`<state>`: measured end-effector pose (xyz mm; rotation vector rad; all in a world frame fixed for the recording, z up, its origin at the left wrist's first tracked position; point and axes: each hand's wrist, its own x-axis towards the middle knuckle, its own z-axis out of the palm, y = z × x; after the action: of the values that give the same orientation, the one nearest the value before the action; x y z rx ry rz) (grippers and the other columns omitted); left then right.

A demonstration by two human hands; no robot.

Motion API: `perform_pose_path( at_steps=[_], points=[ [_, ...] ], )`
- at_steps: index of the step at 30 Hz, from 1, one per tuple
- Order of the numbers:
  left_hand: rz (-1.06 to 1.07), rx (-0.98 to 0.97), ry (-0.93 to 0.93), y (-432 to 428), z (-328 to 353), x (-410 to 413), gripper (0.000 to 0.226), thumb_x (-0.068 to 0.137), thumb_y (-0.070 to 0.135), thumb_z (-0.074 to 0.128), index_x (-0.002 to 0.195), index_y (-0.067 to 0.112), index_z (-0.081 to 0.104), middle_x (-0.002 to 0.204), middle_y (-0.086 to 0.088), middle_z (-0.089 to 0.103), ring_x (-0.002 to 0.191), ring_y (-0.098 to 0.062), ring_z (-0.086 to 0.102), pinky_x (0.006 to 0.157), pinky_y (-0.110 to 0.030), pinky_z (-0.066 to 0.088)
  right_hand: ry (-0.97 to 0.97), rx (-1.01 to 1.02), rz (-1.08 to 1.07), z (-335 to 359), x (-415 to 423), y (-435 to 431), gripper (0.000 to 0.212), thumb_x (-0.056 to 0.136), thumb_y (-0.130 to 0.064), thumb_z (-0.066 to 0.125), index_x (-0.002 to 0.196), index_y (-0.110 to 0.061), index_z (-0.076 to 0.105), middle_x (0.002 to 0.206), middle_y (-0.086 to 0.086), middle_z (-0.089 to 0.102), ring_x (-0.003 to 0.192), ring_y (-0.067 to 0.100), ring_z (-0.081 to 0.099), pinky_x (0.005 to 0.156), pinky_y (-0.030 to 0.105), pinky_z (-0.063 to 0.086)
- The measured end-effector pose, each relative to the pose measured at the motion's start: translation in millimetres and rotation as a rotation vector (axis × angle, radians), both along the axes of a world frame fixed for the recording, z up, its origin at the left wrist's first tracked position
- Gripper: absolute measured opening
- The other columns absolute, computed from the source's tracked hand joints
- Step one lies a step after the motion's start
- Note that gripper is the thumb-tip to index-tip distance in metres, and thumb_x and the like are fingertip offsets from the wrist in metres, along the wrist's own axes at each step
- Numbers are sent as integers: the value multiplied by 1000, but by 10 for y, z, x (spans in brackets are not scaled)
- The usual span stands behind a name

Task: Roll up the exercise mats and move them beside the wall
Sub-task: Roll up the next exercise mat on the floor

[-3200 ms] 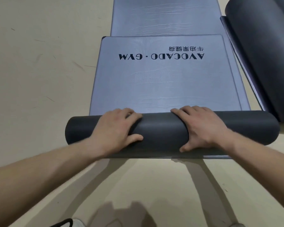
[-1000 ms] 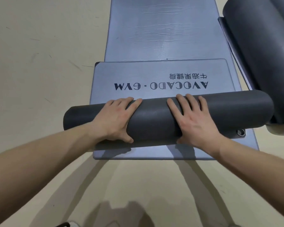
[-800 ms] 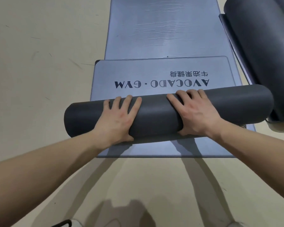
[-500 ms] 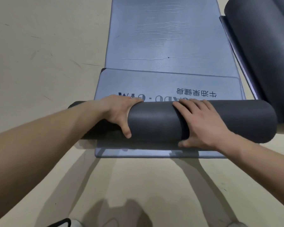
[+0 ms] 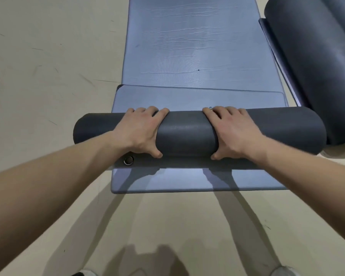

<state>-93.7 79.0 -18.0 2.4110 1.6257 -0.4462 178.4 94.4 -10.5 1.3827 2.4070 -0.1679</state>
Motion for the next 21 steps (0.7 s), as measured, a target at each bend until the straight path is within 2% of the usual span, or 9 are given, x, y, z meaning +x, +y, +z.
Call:
perform_pose_path(
  at_steps=[3,6,9,11,13,15,17,19,21],
  points=[
    [5,-2,21,-65,-4,16,123,53,79,76,152,30,22,139,-4,51,117,-32,56,100,-51,47,-12,55,26,-8,2,-96,132,47,-75,81,153,-27,20,146,8,45,126,36,48,107,52,40],
    [53,-207,-40,-26,60,1,119,48,81,77,147,34,28,125,2,56,107,-27,59,93,-46,53,-18,-154,33,180,-6,28,126,46,-76,81,150,-34,23,136,1,49,113,31,55,94,45,49],
    [73,-431,-114,51,108,-33,114,51,72,88,146,38,34,126,8,58,110,-21,59,96,-39,48,-1,-368,-22,257,-19,53,131,48,-75,85,154,-40,17,138,-2,48,117,28,56,97,47,50],
    [131,-534,-157,172,166,-50,111,55,61,95,147,40,37,126,11,58,113,-20,57,95,-35,43,18,-304,-43,228,-12,-38,140,49,-76,84,159,-40,5,153,0,41,132,29,49,107,49,43],
    [175,-603,-192,270,215,-37,111,56,57,96,149,41,38,128,12,57,120,-21,56,98,-34,41,4,-88,-13,152,19,-249,146,45,-80,82,160,-36,3,159,5,35,140,31,41,113,52,36],
    [146,-522,-160,212,222,-9,119,55,67,92,154,40,32,137,10,56,127,-24,55,105,-39,43,-6,11,26,64,34,-408,146,42,-81,82,159,-33,10,157,6,37,138,33,42,111,54,35],
    [95,-224,-36,-57,128,35,132,53,82,81,159,33,22,149,4,49,132,-27,51,109,-47,42,6,-30,34,98,18,-278,141,44,-82,80,158,-35,12,154,4,39,134,32,46,107,51,39],
    [45,37,70,-356,15,98,139,51,85,76,160,24,14,155,-5,41,135,-33,46,112,-53,37,29,-116,19,196,-21,-27,140,45,-83,80,158,-37,11,153,1,41,131,31,49,105,48,42],
    [14,66,80,-276,11,90,139,50,85,76,158,23,13,151,-8,42,131,-34,48,109,-54,38,21,-128,19,218,-66,89,145,44,-83,81,160,-35,7,154,2,41,133,32,48,108,49,40]
  ],
)
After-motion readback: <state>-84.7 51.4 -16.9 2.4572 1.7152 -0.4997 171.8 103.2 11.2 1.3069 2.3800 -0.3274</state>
